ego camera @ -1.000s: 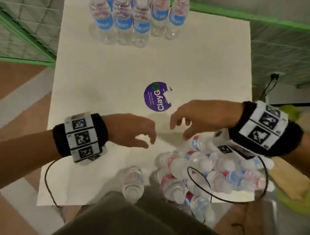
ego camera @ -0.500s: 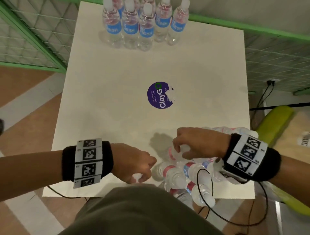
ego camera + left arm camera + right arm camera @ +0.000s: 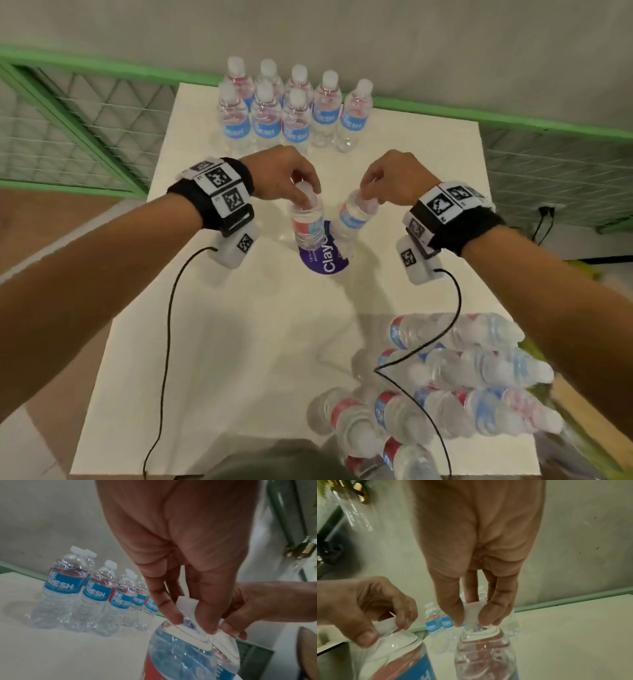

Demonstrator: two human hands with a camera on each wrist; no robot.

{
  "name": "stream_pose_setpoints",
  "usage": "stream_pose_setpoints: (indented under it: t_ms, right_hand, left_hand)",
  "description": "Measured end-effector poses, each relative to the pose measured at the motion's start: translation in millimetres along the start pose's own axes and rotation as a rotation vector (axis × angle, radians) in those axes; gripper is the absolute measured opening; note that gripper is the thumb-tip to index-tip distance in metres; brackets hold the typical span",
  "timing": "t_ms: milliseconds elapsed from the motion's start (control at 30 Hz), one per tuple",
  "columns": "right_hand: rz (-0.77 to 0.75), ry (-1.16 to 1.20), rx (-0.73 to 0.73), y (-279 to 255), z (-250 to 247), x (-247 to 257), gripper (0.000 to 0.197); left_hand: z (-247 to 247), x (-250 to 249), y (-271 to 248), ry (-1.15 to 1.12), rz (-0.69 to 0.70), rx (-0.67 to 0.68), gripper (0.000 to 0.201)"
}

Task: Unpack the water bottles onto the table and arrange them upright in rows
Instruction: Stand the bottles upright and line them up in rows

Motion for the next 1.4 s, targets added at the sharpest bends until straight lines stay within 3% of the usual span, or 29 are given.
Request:
stream_pose_setpoints:
  t_ms: [167, 300, 467, 633, 833, 967, 1400]
  right_hand:
    - [0.07, -0.005, -0.112, 33, -18, -15, 0.026]
    - [0.035, 0.105, -0.072, 36, -19, -27, 0.044]
    - [0.009, 0.103, -0.112, 40, -28, -36, 0.033]
    - [0.061, 0.175, -0.178, 53, -42, -50, 0.03]
    - [0.017, 0.183, -0.144, 60, -40, -57, 0.038]
    - [-0.006, 0.15, -0.186, 64, -41, -60, 0.032]
    - [0.163, 0.063, -0.322, 128, -98, -88, 0.037]
  left_hand:
    - [-22, 14, 39, 0.044, -0.056, -0.09, 0.027]
    - [-31, 19, 54, -0.004, -0.06, -0.181, 0.027]
    - [-37, 20, 66, 0.092, -0.052, -0.205, 0.035]
    - [-47, 13, 82, 0.159, -0.046, -0.211, 0.033]
    - [-51, 17, 92, 0.114, -0.073, -0.224, 0.038]
    - [-57, 21, 98, 0.166, -0.106, -0.273, 0.035]
    - [-73, 13, 136, 0.149, -0.102, -0.319, 0.04]
Point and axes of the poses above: each hand's wrist, its own y-axis towards the middle knuckle, its own z-axis out of the palm, x = y × z, the point moved 10 cm from there along y, towards the middle knuckle, and after that the axes turned 1 degree about -z, right-handed, at the moved point
